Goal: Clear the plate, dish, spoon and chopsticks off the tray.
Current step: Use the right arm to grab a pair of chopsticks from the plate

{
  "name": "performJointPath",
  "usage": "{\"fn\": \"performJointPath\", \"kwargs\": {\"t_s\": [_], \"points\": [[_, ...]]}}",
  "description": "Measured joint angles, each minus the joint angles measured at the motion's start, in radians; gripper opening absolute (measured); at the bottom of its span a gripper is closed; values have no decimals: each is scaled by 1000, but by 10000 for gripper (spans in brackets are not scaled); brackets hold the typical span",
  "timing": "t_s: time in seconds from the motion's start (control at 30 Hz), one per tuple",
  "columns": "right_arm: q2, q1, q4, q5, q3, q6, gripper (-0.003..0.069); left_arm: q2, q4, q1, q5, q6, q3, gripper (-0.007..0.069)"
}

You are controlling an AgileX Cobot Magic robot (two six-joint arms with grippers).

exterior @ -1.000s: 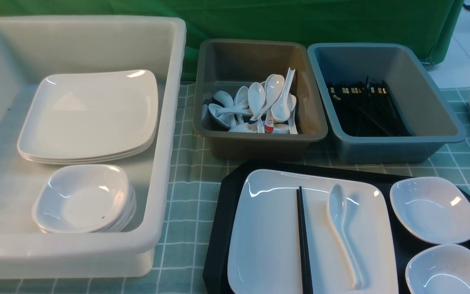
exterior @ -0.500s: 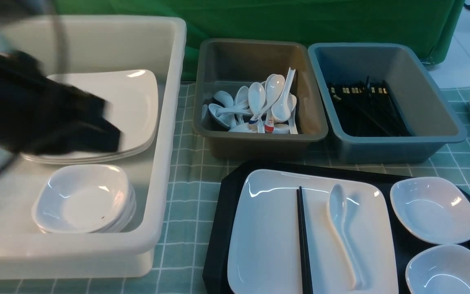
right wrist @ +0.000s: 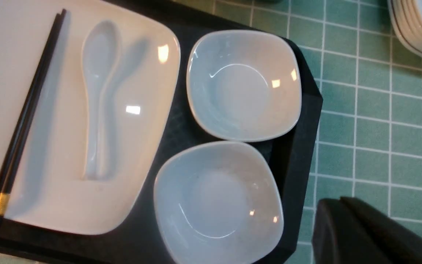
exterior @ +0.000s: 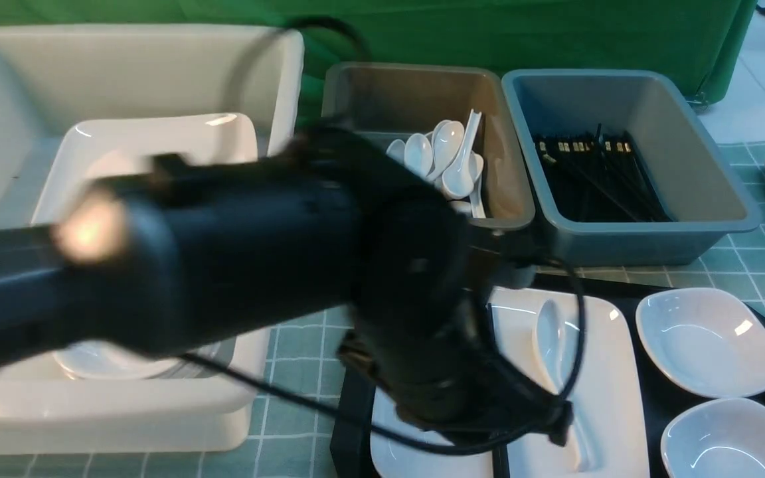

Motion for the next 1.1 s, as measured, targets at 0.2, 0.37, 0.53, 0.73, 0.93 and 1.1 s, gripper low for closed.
{"fn": "performJointPath", "kwargs": {"t_s": [0.2, 0.37, 0.53, 0.73, 0.93, 1.1], "points": [[0, 0, 1, -13, 4, 0, 17, 207, -2, 0, 91, -3, -214, 367], [0, 0, 35, -16, 8, -5, 17, 280, 37, 0, 214, 40, -319, 421], [2, 0, 116, -4, 40, -46, 16, 216, 69, 33, 247, 70, -335, 177], [123, 0, 312, -66, 77, -171, 16, 19, 87, 156, 246, 71, -264, 11], [316, 16, 507, -182, 77, -239, 89, -149, 96, 239, 227, 40, -27, 9], [593, 151, 547, -360, 75, -255, 413, -343, 96, 262, 136, -44, 267, 9]]}}
